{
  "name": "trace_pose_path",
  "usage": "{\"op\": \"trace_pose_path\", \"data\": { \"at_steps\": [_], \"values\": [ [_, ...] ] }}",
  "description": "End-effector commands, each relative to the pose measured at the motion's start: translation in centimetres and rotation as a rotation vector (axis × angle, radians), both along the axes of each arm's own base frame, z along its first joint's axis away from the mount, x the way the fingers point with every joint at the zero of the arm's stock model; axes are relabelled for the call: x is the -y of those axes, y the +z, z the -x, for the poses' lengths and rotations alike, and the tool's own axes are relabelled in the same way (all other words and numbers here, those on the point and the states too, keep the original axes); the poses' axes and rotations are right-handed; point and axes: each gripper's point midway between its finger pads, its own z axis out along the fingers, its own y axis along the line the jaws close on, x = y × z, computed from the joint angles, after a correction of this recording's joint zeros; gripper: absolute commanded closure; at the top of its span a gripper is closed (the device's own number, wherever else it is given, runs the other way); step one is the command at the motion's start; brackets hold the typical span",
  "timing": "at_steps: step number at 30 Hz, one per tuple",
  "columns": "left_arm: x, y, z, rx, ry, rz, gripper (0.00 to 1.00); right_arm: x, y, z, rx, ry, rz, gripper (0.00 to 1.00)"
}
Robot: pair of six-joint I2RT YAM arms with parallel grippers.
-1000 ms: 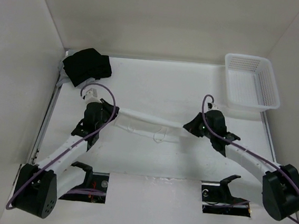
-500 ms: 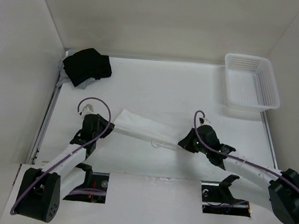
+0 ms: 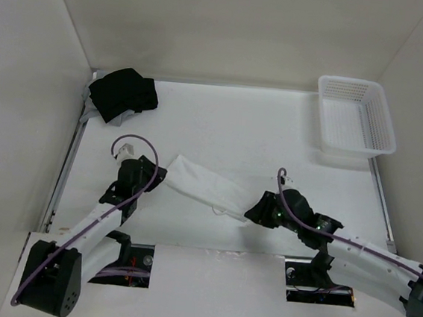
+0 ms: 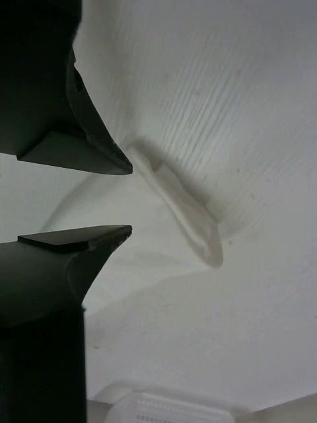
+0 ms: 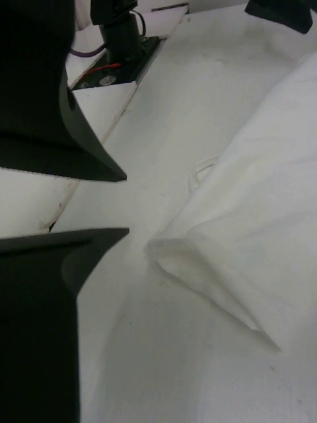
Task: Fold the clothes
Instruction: Fold the tank top
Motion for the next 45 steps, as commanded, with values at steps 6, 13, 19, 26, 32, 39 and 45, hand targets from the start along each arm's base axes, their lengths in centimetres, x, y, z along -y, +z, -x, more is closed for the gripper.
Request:
{"op": "trace_pose_path", "data": {
  "at_steps": [6, 13, 19, 26, 32, 39, 45],
  "values": [
    [11.9, 5.6, -0.7, 0.163, -0.269, -0.046, 0.65, -0.1, 3.3, -4.5, 0.102, -0.075, 0.006, 0.89],
    [18.3, 3.3, 0.1, 0.144, -0.404, -0.047, 0.67, -0.3, 0.9, -7.1, 0.093, -0.106, 0.025, 0.92],
    [16.4, 0.3, -0.2, 0.080, -0.373, -0.070, 0.67, 1.3, -4.4, -5.1, -0.047, -0.134, 0.107, 0.91],
    [14.3, 0.8, -0.2, 0.085, -0.346, -0.051, 0.67, 1.6, -2.9, -4.5, -0.016, -0.167, 0.050, 0.64],
    [13.7, 2.2, 0.1, 0.106, -0.348, -0.046, 0.67, 2.3, -1.7, -4.5, 0.002, -0.197, 0.022, 0.50],
    [12.8, 4.7, -0.3, 0.159, -0.335, -0.020, 0.66, 3.0, -4.0, -3.5, -0.075, -0.213, 0.056, 0.49],
    [12.1, 7.8, -0.5, 0.237, -0.331, -0.031, 0.64, 2.2, -4.5, -4.4, -0.090, -0.224, 0.047, 0.51]
  ]
}}
